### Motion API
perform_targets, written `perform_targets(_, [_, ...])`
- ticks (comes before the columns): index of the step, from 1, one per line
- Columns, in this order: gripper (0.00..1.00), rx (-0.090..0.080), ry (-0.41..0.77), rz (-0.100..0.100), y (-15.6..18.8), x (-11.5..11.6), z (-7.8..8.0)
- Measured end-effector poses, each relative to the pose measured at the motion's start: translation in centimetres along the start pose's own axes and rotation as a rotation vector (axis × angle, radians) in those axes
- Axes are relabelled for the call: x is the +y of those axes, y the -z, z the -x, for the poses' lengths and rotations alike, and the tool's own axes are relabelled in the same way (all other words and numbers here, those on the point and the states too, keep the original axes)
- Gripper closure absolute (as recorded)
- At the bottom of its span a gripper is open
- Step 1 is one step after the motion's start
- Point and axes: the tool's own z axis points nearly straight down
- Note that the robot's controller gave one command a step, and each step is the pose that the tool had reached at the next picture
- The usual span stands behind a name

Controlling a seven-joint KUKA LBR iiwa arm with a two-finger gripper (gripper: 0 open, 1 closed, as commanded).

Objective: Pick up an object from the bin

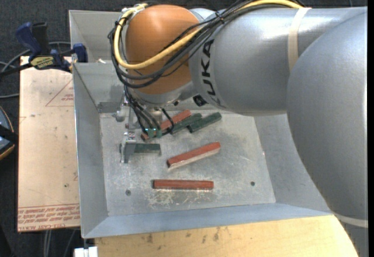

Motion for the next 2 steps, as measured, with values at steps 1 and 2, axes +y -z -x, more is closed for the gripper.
perform_targets(1, [0.00, -0.002, -0.001, 0.001, 0.1, -0.1, 0.1])
perform_targets(2, [0.00, -0.008, 0.027, 0.003, -5.2, -3.4, 0.6])
